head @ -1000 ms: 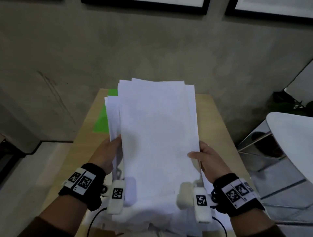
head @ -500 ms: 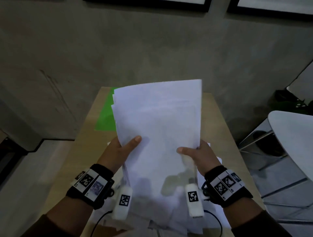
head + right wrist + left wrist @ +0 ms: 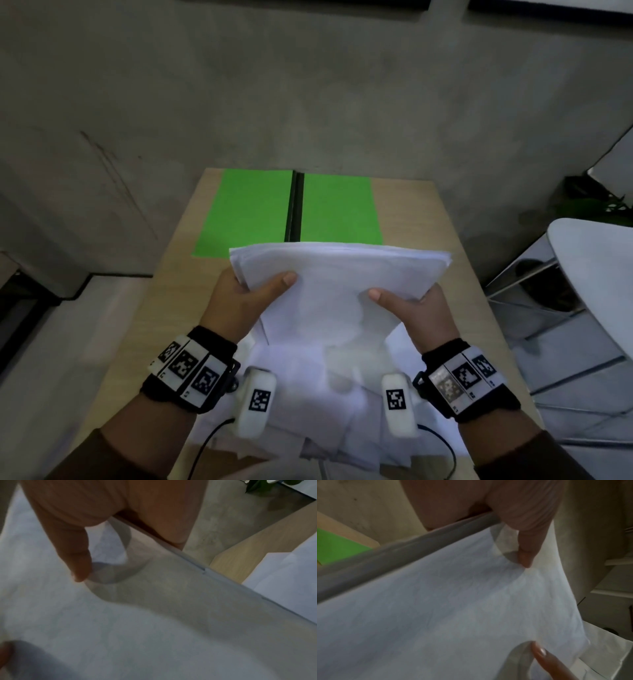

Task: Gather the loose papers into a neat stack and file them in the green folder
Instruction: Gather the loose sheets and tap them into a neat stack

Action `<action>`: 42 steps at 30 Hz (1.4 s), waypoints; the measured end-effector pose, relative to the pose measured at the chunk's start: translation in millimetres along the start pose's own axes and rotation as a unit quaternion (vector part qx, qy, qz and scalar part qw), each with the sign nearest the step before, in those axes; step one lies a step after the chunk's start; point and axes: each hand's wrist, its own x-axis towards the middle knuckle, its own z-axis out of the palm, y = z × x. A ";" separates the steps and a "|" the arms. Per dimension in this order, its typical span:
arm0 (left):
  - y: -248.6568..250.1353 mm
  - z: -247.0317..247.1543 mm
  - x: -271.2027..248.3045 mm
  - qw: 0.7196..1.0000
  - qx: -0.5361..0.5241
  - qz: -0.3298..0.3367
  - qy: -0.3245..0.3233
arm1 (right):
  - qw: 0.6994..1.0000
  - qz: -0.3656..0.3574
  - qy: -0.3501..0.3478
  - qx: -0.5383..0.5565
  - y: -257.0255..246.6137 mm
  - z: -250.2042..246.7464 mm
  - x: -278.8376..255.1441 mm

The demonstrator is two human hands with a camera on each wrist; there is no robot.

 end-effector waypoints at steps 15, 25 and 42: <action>-64.2 12.2 -4.2 0.985 0.001 -0.171 0.002 | 0.989 0.137 0.012 -0.049 45.4 8.4 -5.6; -65.3 -10.8 4.5 0.973 0.084 -0.197 0.085 | 0.977 0.186 -0.093 -0.056 44.9 5.3 30.8; -75.2 -105.6 -28.8 0.938 0.114 -0.226 0.236 | 0.760 0.164 -0.157 -0.609 103.3 -30.0 84.1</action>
